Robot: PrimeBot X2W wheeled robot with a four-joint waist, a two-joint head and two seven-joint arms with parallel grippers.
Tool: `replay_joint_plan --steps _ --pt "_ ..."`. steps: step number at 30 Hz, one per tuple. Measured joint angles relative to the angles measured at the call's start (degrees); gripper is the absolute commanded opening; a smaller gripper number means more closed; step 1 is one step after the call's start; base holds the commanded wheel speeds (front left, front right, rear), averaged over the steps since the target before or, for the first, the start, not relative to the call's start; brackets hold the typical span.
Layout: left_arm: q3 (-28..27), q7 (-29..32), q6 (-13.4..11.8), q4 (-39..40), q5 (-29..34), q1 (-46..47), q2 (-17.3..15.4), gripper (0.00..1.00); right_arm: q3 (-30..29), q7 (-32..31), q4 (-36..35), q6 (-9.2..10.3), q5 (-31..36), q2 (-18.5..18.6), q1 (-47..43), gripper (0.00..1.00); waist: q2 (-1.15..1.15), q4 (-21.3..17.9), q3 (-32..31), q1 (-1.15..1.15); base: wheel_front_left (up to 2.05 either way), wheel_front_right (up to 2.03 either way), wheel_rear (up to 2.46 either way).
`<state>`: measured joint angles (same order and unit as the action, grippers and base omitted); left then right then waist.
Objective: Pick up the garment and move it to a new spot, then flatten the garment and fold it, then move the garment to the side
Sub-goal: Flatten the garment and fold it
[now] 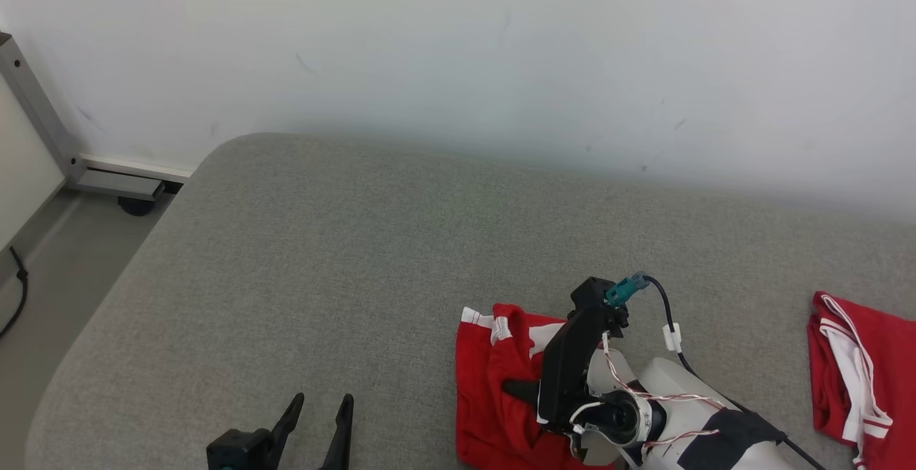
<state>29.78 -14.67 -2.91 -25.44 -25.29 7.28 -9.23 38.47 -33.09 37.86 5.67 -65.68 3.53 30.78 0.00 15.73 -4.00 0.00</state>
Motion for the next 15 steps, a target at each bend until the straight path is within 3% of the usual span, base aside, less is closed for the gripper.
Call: replay_joint_plan --steps 13,14,15 --pt "-0.2 0.0 0.5 -0.9 0.0 0.0 0.0 1.0 2.1 4.4 4.6 1.4 -2.5 0.0 2.7 0.0 0.0 0.5 0.1 0.0 0.0 0.0 0.0" --pt "-0.2 0.0 0.5 -0.9 0.0 0.0 0.0 1.0 2.5 4.4 4.8 1.4 -2.6 0.0 2.7 0.15 0.0 0.6 0.1 0.0 0.0 0.0 0.0" --pt "-0.2 0.0 0.5 -1.0 0.0 0.0 0.0 1.0 2.9 4.7 5.0 1.4 -2.6 0.0 2.7 0.59 0.0 0.6 0.1 0.0 0.0 0.0 0.0"
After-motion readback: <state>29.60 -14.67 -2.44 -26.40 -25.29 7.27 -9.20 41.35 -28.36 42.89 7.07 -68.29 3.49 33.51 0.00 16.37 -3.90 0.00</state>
